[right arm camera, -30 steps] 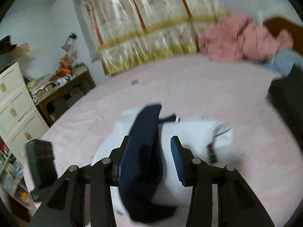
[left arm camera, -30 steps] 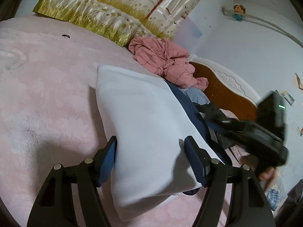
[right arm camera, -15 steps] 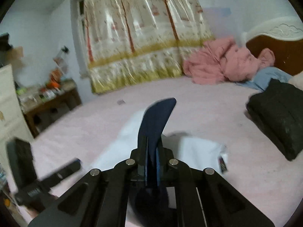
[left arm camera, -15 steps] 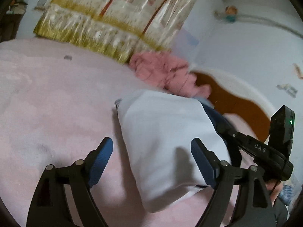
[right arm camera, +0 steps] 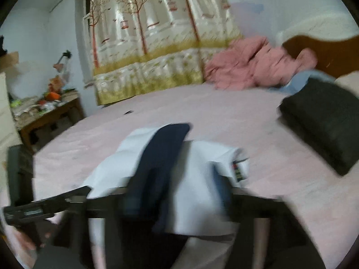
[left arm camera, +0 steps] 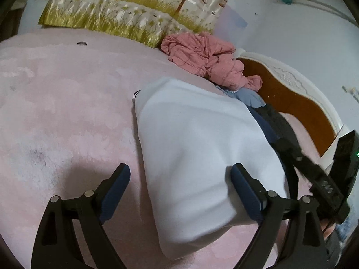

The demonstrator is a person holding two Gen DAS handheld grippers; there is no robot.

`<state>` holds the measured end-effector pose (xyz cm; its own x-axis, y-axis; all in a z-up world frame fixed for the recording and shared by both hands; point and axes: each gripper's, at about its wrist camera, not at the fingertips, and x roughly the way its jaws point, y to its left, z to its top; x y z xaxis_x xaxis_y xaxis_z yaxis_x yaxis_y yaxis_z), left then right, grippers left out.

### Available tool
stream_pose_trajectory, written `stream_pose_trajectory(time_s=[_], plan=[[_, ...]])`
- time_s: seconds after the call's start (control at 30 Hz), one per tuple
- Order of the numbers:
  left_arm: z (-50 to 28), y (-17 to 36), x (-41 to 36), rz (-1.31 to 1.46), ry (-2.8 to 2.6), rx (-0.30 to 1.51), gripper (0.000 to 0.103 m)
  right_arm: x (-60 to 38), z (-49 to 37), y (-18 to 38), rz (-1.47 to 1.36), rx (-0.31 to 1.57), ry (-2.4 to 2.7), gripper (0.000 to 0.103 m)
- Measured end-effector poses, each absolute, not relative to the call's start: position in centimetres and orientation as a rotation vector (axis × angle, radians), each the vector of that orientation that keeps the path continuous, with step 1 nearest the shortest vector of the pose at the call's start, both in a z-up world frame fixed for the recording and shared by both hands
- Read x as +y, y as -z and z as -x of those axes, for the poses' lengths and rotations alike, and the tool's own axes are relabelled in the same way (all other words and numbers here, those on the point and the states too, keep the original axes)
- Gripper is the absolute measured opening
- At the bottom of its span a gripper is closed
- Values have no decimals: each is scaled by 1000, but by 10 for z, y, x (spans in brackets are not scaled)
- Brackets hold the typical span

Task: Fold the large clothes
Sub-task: 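Carry the folded jacket with both tools toward the black folded garment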

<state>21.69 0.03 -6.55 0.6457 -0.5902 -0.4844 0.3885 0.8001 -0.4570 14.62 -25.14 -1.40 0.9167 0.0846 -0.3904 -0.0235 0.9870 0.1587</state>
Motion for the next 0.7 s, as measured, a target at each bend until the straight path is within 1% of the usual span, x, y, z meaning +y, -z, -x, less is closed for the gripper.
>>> stream_pose_trajectory(time_s=[0.03,0.17,0.23,0.27,0.3,0.43,0.53,0.6,0.67,0.7], plan=[[-215,64,-1,317,565,655,91,-254,-145,15,-167,397,-41,91],[-211,63,-5,293,551,636,91,-274,-148,22,-334,451,-66,91],[-208,62,-7,276,539,624,91,-289,-142,26,-458,430,-66,93],[-207,61,-8,266,533,617,91,-295,-138,27,-505,409,-76,96],[-206,60,-9,257,527,611,91,-299,-137,27,-523,404,-85,103],[-205,59,-11,241,520,599,91,-289,-143,28,-425,451,-85,103],[-205,59,-12,237,518,594,91,-271,-151,34,-342,525,-85,103],[-206,59,-12,236,524,594,91,-269,-156,40,-355,557,-110,103],[-208,59,-11,254,551,602,91,-279,-164,47,-427,608,-139,103],[-210,60,-10,278,566,613,97,-286,-167,51,-485,631,-159,103]])
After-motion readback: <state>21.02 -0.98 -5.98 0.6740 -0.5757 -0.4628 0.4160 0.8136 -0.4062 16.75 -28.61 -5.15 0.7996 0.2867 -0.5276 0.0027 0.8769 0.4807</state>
